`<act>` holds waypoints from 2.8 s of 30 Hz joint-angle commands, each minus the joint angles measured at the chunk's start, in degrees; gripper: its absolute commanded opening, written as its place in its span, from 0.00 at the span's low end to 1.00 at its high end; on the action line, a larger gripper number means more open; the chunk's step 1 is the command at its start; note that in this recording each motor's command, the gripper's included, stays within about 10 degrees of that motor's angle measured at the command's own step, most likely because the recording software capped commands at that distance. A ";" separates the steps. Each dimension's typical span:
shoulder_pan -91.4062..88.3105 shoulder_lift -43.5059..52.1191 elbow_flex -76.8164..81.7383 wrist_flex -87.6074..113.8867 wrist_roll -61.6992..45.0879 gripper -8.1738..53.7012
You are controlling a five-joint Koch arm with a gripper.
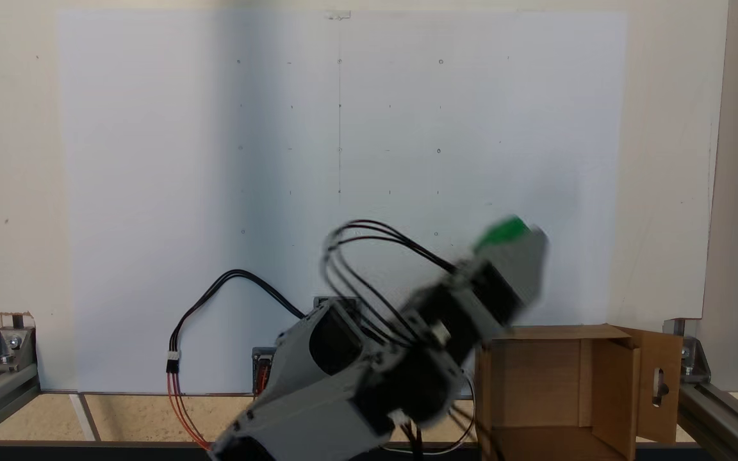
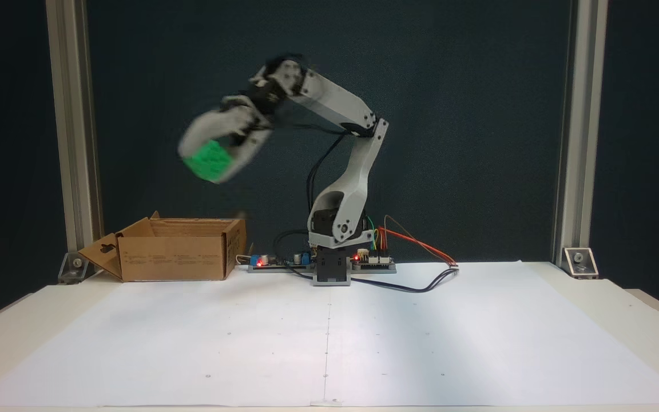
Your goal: Grasp a green dice and put it in the bin.
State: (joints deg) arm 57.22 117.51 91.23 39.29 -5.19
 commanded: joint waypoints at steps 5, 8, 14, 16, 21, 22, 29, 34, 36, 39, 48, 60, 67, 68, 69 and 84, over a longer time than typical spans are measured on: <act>23.55 -3.08 -5.27 -1.67 -10.20 0.32; 30.59 -5.01 -5.27 -1.05 -11.69 0.32; 37.88 -10.81 -5.27 0.09 -16.52 0.32; 39.20 -13.10 -5.27 0.00 -18.54 0.32; 42.19 -19.51 -5.27 0.00 -23.12 0.32; 42.45 -20.39 -5.27 -0.09 -23.91 0.32; 44.12 -26.28 -5.27 -0.26 -31.20 0.32; 44.56 -28.13 -5.19 0.00 -31.03 0.75; 44.82 -28.13 -5.19 -0.26 -30.94 0.76; 45.26 -28.13 -5.19 -1.05 -29.44 0.80; 35.42 -17.23 -9.23 -8.00 -4.94 0.80; -10.97 -5.71 -7.91 -8.26 12.66 0.86; -40.06 -3.52 -5.89 -8.35 12.83 0.86; -44.10 -2.81 -4.83 -8.44 12.92 0.86; -46.49 -1.67 -3.43 -9.05 12.92 0.86; -50.98 17.93 41.04 -46.91 12.39 0.87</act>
State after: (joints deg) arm 6.15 129.46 133.51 -0.44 5.45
